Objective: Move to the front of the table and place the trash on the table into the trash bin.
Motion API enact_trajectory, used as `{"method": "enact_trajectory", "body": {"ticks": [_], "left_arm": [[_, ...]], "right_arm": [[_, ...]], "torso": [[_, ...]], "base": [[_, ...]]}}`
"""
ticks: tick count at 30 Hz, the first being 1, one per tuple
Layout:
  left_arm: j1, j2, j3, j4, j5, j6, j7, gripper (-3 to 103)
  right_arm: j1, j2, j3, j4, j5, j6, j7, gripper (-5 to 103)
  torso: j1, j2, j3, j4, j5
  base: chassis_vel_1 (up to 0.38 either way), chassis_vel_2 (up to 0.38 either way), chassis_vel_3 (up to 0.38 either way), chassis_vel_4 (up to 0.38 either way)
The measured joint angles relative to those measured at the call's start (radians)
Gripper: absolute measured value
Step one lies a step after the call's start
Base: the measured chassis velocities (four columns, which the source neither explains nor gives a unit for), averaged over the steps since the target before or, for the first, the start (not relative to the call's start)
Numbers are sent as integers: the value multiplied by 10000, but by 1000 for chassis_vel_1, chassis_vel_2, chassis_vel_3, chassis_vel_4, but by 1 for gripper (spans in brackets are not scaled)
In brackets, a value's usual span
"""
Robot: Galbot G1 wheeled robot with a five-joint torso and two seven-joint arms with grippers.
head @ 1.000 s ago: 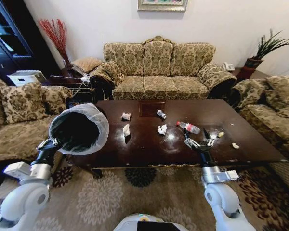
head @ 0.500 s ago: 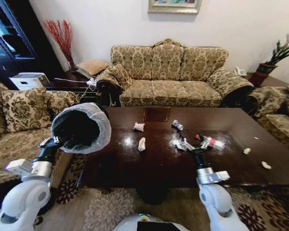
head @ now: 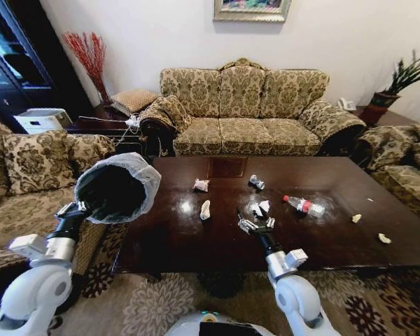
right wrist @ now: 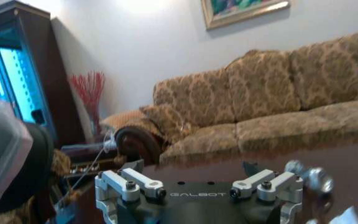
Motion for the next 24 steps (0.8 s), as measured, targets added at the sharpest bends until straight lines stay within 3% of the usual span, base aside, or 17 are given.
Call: {"method": "enact_trajectory", "body": {"ticks": [13, 24], "left_arm": [[568, 264, -229, -133, 115, 78, -16, 0], [694, 430, -263, -47, 138, 101, -90, 0]], "right_arm": [[1672, 922, -2360, -3186, -1679, 462, 66, 100], [3552, 2331, -3380, -5888, -2991, 765, 1636, 100]], "torso": [[-4, 0, -2, 1, -1], [-4, -1, -2, 2, 0]], "base": [[0, 0, 0, 0], [0, 0, 0, 0]]}}
